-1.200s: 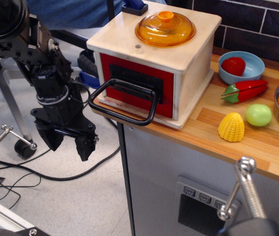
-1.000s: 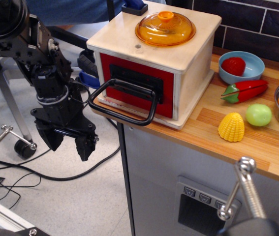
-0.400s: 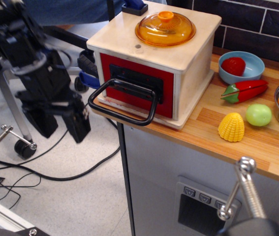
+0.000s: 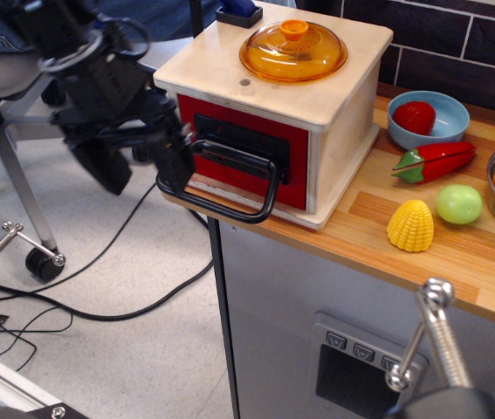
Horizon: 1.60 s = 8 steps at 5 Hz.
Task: Open drawer of box
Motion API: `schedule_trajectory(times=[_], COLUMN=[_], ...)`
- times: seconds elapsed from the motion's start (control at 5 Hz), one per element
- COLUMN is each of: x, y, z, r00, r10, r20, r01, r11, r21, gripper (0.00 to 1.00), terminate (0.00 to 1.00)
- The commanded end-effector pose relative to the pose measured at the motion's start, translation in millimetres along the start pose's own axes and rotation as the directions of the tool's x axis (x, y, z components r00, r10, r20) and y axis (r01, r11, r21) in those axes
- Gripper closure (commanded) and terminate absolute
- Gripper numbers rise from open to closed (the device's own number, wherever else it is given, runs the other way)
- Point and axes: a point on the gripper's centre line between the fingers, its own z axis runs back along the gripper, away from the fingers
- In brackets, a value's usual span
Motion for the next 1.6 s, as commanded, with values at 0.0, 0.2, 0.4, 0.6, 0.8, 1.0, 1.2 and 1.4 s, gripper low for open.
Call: schedule_trajectory(times=[0.0,0.2,0.4,0.6,0.8,1.0,1.2,1.4], x=[26,32,37,39,42,40,32,22], y=[-27,-30,-31,-28,-29,-28,-23,-19], z=[6,-3,-10,-18,-23,-35,-50,-60], r00=[0.993,0.992,0.991,0.990,0.989,0.981,0.977,0.974], r10=[-0.052,-0.080,-0.084,-0.068,-0.068,-0.104,-0.140,-0.163], r20=[0.102,0.096,0.101,0.120,0.134,0.161,0.163,0.157], r01=[0.040,0.062,0.062,0.037,0.034,0.056,0.090,0.110], r11=[0.992,0.983,0.976,0.970,0.969,0.960,0.955,0.946], r21=[0.118,0.173,0.207,0.240,0.243,0.275,0.284,0.306], gripper=[0.00,0.00,0.00,0.00,0.00,0.00,0.00,0.00], terminate=[0.00,0.00,0.00,0.00,0.00,0.00,0.00,0.00])
